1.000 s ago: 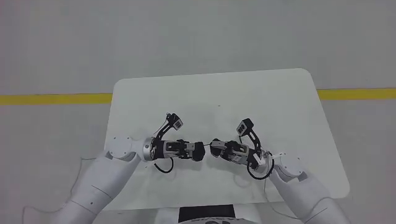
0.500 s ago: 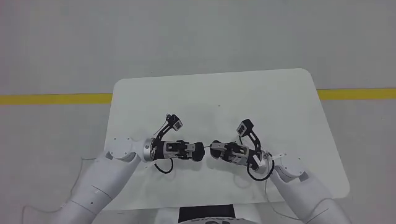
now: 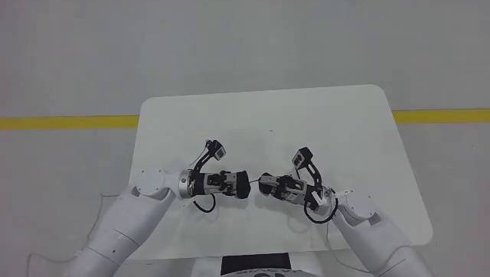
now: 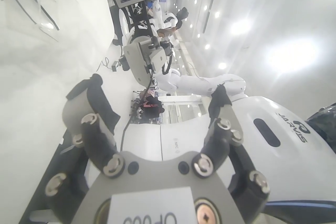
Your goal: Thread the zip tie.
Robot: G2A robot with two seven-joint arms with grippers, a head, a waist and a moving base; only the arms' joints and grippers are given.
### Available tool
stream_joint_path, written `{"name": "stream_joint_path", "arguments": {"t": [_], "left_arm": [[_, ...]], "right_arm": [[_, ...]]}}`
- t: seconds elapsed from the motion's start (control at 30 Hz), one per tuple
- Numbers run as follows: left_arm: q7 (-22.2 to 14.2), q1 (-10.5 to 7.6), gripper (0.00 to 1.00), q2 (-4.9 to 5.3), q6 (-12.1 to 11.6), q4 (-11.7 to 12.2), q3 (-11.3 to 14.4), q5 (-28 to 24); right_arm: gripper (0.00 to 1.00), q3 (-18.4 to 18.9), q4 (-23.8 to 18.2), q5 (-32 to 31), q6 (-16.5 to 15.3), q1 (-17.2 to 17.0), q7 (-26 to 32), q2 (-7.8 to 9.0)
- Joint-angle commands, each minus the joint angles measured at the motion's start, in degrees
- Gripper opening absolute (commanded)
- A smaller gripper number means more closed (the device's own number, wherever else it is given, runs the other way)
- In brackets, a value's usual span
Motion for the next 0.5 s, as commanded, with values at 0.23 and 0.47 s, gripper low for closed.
{"name": "stream_joint_path", "arguments": {"t": [0.23, 0.47], "left_arm": [[-0.22, -0.07, 1.0, 0.31, -0.08, -0.13, 0.44, -0.81], [-0.46, -0.15, 0.7, 0.55, -0.4, -0.12, 0.68, -1.66]], "right_arm": [[0.0, 0.44, -0.4, 1.51, -1.64, -0.45, -0.7, -0.06], [0.0, 0.97, -0.74, 2.82, -2.6, -0.96, -1.38, -0.09]]}}
